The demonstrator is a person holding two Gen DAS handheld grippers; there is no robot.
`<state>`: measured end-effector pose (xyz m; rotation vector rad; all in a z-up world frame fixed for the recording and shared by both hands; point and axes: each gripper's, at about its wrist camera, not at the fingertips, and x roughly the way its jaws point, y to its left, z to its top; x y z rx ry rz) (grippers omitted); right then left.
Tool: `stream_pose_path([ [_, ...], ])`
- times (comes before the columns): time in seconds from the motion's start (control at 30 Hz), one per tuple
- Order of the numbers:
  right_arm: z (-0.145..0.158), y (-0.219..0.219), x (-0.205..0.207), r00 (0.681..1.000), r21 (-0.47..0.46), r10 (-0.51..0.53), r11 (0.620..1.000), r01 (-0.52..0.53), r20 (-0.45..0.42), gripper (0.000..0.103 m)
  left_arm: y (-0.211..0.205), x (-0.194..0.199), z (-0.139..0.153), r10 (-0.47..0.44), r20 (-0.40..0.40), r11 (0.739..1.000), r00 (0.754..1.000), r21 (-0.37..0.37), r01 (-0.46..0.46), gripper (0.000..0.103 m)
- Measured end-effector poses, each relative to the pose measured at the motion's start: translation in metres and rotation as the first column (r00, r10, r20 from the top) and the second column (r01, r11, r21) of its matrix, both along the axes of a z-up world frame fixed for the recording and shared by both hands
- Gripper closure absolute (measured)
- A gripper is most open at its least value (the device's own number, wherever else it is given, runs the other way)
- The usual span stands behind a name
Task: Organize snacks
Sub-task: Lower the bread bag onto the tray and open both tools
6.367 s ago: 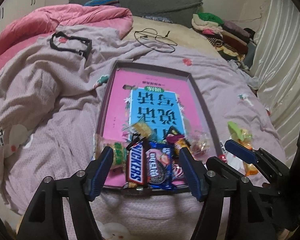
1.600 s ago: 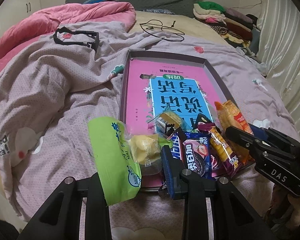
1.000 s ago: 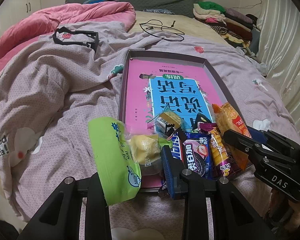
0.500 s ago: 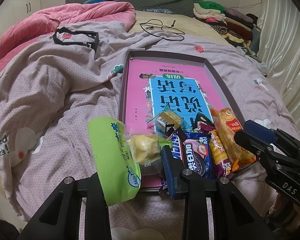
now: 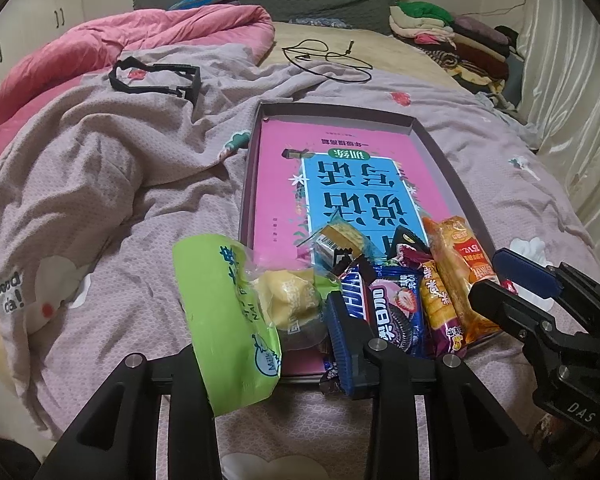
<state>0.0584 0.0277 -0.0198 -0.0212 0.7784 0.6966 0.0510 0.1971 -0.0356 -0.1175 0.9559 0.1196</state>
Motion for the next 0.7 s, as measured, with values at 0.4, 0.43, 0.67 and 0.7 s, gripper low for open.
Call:
stream_pose_path([
  [0.4, -0.004, 0.001, 0.002, 1.000, -0.016, -0.002, 1.000, 0.002, -0.009, 0.052, -0.004, -0.003, 0.009, -0.001, 0.018, 1.000, 1.000, -0.005, 0.001, 0.054],
  [0.43, -0.004, 0.001, 0.002, 1.000, -0.018, -0.002, 1.000, 0.002, -0.011, 0.052, -0.005, -0.003, 0.010, -0.001, 0.020, 1.000, 1.000, -0.005, 0.001, 0.054],
  [0.67, -0.001, 0.000, 0.001, 1.000, -0.011, -0.009, 1.000, 0.009, 0.000, 0.052, -0.008, -0.007, 0.023, -0.004, 0.056, 1.000, 0.998, 0.006, 0.004, 0.045],
  [0.7, 0.001, -0.001, 0.001, 1.000, -0.008, -0.013, 1.000, 0.013, 0.009, 0.051, -0.009, -0.008, 0.027, -0.004, 0.064, 1.000, 0.998, 0.008, 0.003, 0.043],
])
